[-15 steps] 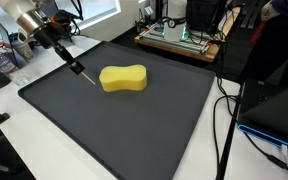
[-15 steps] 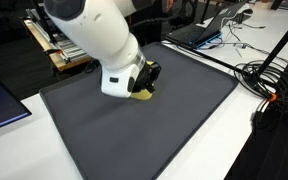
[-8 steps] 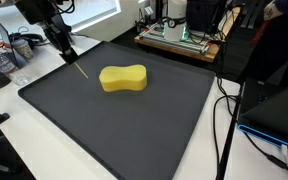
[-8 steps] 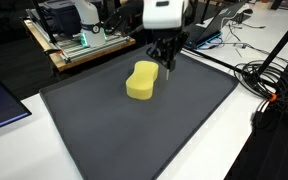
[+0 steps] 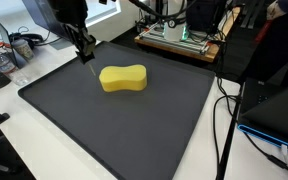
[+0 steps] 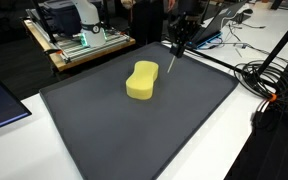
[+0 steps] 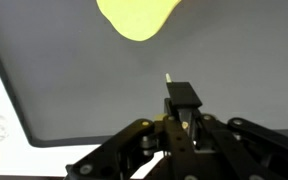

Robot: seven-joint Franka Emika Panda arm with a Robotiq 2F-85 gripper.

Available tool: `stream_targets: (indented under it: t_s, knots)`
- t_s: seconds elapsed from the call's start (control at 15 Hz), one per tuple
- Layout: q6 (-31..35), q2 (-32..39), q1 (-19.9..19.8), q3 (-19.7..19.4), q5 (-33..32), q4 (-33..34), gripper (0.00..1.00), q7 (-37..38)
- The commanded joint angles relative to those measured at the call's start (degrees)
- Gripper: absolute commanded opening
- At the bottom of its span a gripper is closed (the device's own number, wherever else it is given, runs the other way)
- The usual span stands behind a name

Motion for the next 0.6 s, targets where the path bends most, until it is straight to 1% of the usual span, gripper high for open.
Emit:
stream_targets:
  t_s: [0.0, 0.2, 0.53]
  knots:
    - [0.6, -3.6, 5.7, -2.1, -11.0, -6.6, 0.03, 10.7]
    - [-0.3, -3.7, 8.7, -1.8, -17.3, -8.9, 0.03, 18.4]
    - [-0.7, -3.1, 11.3, -1.2, -22.3, -11.8, 0.03, 29.6]
